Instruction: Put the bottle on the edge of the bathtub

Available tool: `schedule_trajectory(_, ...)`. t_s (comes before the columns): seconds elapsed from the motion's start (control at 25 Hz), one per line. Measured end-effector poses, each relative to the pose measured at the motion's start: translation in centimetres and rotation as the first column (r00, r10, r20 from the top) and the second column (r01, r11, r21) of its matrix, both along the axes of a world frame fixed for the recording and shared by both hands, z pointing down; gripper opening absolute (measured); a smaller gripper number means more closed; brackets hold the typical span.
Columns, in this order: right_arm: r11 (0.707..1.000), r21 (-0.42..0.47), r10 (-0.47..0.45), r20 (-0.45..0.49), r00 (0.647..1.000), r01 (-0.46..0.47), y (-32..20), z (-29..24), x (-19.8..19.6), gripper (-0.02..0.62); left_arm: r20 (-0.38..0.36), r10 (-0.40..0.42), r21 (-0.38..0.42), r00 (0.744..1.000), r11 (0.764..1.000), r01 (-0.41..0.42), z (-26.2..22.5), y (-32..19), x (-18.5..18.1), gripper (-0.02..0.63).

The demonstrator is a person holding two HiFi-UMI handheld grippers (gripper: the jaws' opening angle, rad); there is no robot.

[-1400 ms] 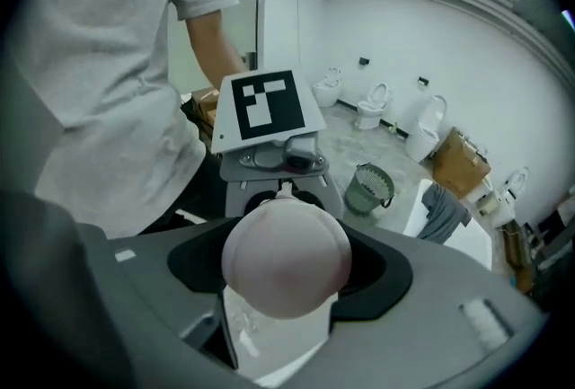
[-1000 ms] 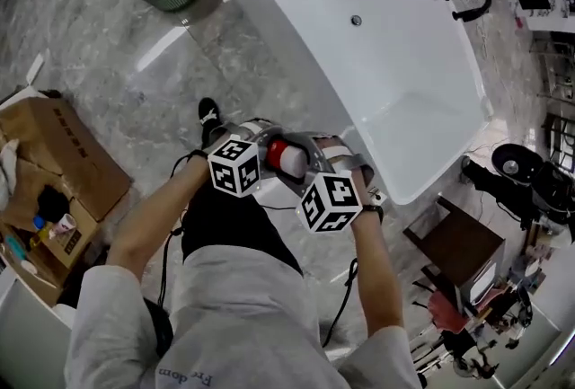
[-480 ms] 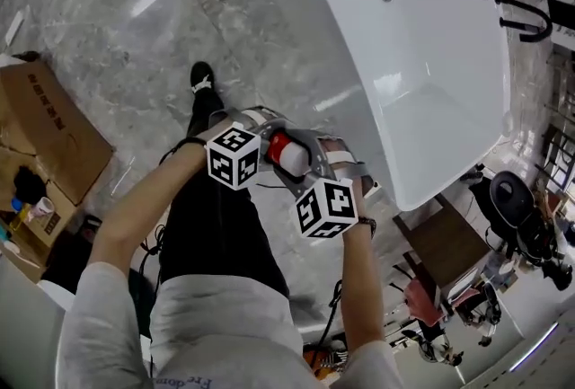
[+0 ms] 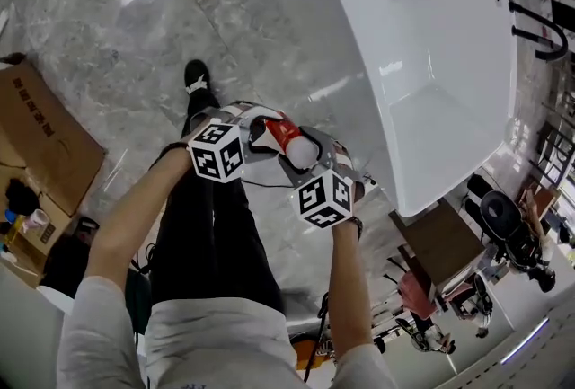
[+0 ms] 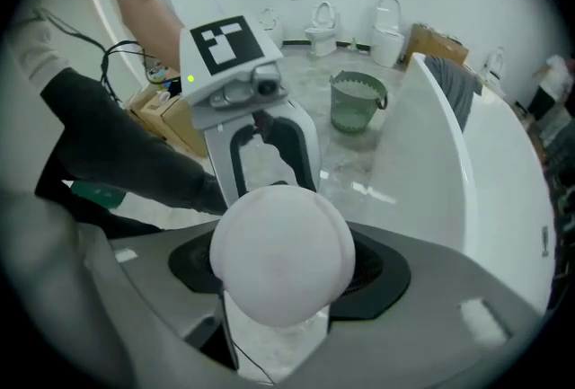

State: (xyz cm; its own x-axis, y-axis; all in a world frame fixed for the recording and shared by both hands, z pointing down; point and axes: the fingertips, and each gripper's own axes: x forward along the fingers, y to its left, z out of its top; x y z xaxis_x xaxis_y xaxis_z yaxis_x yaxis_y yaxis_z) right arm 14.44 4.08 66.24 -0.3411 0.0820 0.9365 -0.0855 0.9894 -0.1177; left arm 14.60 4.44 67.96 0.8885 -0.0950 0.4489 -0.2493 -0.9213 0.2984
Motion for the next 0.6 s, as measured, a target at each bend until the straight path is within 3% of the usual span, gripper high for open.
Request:
schedule_trajectory(0.24,0.969,0.0,0.245,-0.113,0.963,-0.247,-2.7,4.9,2.6,0.29,0.011,-0.183,-0.063,0.983,0.981,0.184,1.1,-2.2,-6.0,0.333)
schedule_trajectory(0.48,0.891,0.047,0.451,-0.178,0.874,-0.451,-6.8,8.2,3.6,0.29,0.004,-0.326,-0.104,0.945,0.94,0.325,0.5,-4.4,-11.4,0.333)
schedule_trajectory(0.6,0.835,0.079,0.55,-0.188,0.814,-0.545,-9.3,9.3,3.4,0.29,-0.005,-0.395,-0.127,0.919,0.911,0.391,0.2,-5.7,-13.6,0.333)
